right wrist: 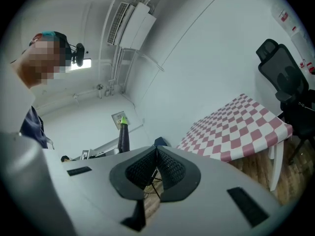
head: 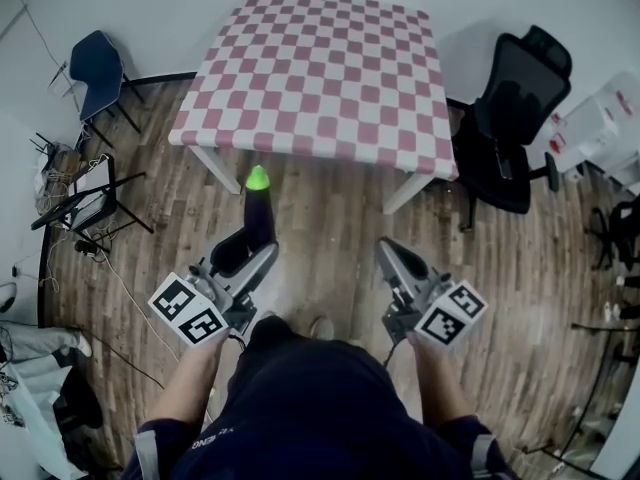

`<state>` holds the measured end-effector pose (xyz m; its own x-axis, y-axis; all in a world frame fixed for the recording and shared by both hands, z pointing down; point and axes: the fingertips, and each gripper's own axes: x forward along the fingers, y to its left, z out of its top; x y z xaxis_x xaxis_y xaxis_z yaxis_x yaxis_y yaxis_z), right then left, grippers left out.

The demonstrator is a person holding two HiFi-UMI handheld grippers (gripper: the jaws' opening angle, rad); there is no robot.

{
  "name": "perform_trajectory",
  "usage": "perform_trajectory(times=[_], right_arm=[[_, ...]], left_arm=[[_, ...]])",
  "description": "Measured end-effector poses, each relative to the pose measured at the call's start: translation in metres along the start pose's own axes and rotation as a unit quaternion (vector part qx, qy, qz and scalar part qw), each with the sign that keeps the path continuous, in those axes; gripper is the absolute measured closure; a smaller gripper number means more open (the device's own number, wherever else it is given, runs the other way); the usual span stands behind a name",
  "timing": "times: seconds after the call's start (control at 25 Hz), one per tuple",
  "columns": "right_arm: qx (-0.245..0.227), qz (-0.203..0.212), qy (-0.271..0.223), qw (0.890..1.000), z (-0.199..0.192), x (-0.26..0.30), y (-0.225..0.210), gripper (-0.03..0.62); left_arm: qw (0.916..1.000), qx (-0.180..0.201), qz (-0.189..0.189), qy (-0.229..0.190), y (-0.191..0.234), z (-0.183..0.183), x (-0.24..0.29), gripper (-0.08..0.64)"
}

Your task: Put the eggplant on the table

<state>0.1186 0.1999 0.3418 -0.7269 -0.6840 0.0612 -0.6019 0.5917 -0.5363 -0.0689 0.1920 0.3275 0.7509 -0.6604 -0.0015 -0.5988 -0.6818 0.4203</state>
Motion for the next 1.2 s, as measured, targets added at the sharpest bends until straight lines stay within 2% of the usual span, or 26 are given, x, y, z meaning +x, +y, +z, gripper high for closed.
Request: perform_trajectory(times=[0.24,0.52,0.8,1.04,1.12,1.2], right_arm=[[-0.002,0.001,-0.004,1.000,0.011,-0.012,-0.025,0.575],[-0.005,-0.007,-0.011,1.000,0.019,0.001,-0.054,0.575],[0.003,-0.029,-0.009,1.000,0.028,0.061,-0.089,0.575],[0.008,-0.044,0.002,0.999,0.053,0.160,-0.126,0.575],[0.010,-0.048,0.001,0.999,0.051,0.181,-0.138,0.575],[0.007,-0.046,-0.011,0.999,0.034,0.170,-0.149,0.575]], left_arm=[[0.9999,0.005,0.015,-0.005,0.002,-0.001,0.017,0.334],[0.9999,0.007,0.011,-0.009,0.024,0.000,0.042,0.334],[1.0000,-0.003,-0.002,-0.002,0.096,0.014,0.079,0.334],[0.9998,0.000,-0.014,0.015,0.187,0.048,0.124,0.336],[0.9996,0.003,-0.016,0.024,0.210,0.044,0.134,0.334],[0.9993,0.016,-0.018,0.029,0.207,0.022,0.135,0.334]])
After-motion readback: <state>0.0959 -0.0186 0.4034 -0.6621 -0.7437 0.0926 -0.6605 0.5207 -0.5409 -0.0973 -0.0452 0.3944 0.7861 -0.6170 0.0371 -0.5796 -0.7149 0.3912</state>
